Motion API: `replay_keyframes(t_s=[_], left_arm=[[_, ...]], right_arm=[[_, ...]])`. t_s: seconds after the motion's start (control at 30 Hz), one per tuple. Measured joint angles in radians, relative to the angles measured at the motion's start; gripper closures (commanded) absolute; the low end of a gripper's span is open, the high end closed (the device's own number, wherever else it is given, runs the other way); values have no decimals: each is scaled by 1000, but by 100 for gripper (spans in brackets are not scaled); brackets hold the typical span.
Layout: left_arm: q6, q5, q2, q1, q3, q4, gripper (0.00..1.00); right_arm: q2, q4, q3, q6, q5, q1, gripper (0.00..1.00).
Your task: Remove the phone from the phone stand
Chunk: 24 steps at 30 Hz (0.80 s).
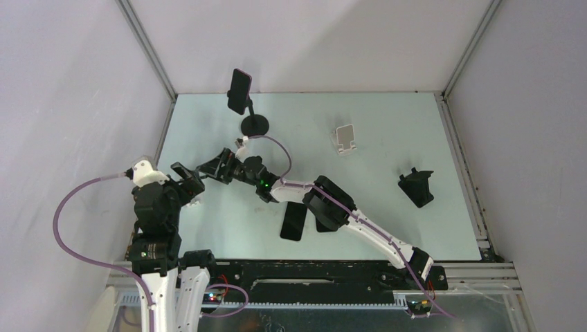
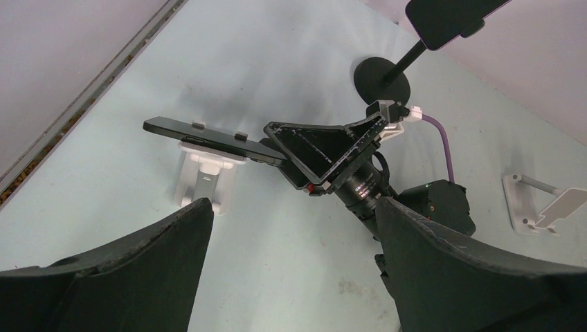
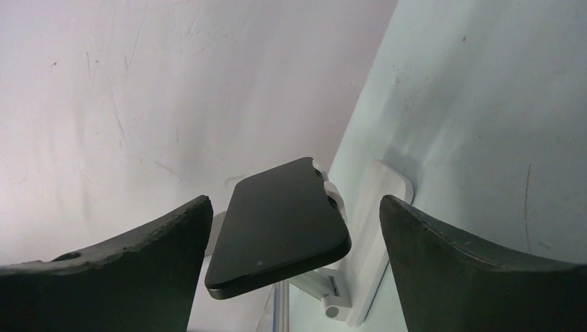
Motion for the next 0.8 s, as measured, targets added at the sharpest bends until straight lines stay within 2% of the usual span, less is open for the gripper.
replay_keyframes(t_s=[0.53,0.8], left_arm=[[0,3,0,0,0,2,5],[0,7,1,0,0,2,5]], right_arm=[[0,65,-11,-65,-84,-6,3],[0,95,-34,-71,-120,-13,8]])
